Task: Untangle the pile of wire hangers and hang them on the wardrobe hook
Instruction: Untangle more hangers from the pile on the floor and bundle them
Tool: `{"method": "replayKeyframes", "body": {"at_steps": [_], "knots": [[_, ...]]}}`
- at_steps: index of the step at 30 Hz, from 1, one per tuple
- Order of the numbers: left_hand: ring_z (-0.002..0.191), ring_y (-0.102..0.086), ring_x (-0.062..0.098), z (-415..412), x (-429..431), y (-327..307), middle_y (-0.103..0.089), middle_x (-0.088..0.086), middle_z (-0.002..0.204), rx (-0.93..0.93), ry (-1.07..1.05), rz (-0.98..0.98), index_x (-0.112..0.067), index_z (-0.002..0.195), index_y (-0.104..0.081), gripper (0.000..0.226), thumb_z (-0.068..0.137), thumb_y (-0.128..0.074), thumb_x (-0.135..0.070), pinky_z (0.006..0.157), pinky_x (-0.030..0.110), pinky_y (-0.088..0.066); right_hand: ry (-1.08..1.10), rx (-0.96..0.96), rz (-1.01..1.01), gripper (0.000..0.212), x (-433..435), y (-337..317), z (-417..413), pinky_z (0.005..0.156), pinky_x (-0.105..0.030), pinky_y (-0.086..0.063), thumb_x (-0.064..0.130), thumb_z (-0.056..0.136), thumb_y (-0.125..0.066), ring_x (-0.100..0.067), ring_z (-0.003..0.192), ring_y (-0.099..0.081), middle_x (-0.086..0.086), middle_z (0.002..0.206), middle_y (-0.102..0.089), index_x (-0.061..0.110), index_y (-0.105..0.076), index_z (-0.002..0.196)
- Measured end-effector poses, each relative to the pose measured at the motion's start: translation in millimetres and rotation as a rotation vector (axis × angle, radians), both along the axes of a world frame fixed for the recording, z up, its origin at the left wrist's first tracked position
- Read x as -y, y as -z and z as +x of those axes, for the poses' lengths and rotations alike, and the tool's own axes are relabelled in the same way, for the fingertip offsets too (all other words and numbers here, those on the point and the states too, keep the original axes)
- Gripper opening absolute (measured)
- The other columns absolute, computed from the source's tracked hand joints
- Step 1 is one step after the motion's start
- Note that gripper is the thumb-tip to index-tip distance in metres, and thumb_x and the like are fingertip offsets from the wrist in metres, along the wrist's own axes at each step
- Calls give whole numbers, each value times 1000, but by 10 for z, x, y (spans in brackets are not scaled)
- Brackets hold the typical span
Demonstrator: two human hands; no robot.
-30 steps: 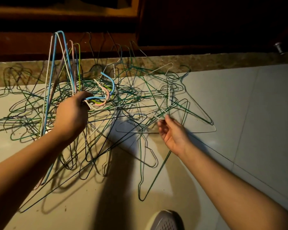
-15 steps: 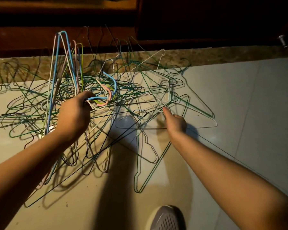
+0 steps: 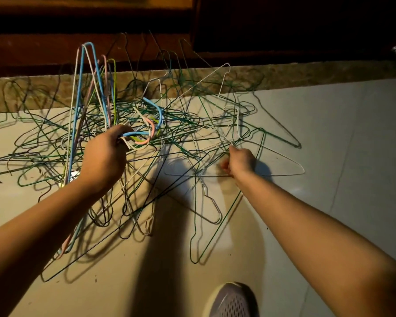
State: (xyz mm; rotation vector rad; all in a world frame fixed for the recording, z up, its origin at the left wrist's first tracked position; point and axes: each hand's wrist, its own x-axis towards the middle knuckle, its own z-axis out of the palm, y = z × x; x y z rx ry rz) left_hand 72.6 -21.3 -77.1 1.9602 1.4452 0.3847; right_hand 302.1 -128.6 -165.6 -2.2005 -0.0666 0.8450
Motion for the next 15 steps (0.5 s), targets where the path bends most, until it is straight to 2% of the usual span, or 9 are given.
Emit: {"method": "replayKeyframes", "body": {"at_steps": [1, 2, 3, 5, 9, 12, 15], "knots": [[78, -49, 18, -2, -7, 10, -64, 13, 111, -3, -1, 1, -11, 122, -59, 48, 86, -37, 11, 48, 14, -35, -46, 61, -14, 38, -23, -4, -23, 58, -34, -57, 27, 99, -38, -21, 52, -64, -5, 57, -61, 4, -59, 78], [80, -50, 19, -5, -12, 14, -64, 14, 111, -10, 2, 5, -11, 121, -60, 48, 85, -37, 11, 53, 18, -37, -68, 95, -31, 38, -39, -4, -28, 60, -35, -57, 27, 99, -35, -23, 55, -66, -5, 56, -60, 6, -58, 76], [82, -51, 20, -6, -21, 20, -65, 14, 111, -19, 6, 8, -11, 121, -60, 48, 84, -37, 11, 60, 24, -38, -66, 97, -34, 38, -44, -2, -12, 54, -31, -56, 28, 99, -35, -22, 53, -66, -5, 57, -60, 8, -56, 75], [88, -55, 25, -10, -24, 13, -65, 15, 112, -36, 8, 13, -11, 121, -60, 49, 84, -38, 12, 69, 27, -36, -53, 41, -48, 40, -28, -10, 30, 41, -23, -46, 34, 99, -38, -16, 42, -57, -4, 58, -57, 11, -54, 70], [100, -58, 32, -30, -27, 6, -63, 17, 117, -37, 4, 24, -10, 123, -59, 49, 85, -36, 12, 76, 32, -41, -108, 17, -105, 45, 4, -3, 80, 39, -22, -33, 41, 98, -39, -15, 41, -50, -3, 59, -57, 14, -52, 65], [83, -54, 25, -54, -45, 34, -64, 17, 112, -20, 5, 8, -10, 123, -58, 49, 86, -36, 12, 66, 32, -41, -124, 29, -150, 47, -15, -12, 80, 38, -20, -32, 43, 98, -38, -16, 42, -52, -3, 62, -59, 14, -54, 66], [77, -51, 21, -72, -45, 46, -65, 15, 108, -18, 0, 8, -11, 122, -59, 50, 85, -36, 12, 58, 30, -36, -131, 66, -186, 45, -58, -1, 56, 38, -19, -35, 42, 99, -35, -18, 45, -55, -7, 70, -65, 11, -59, 77]]}}
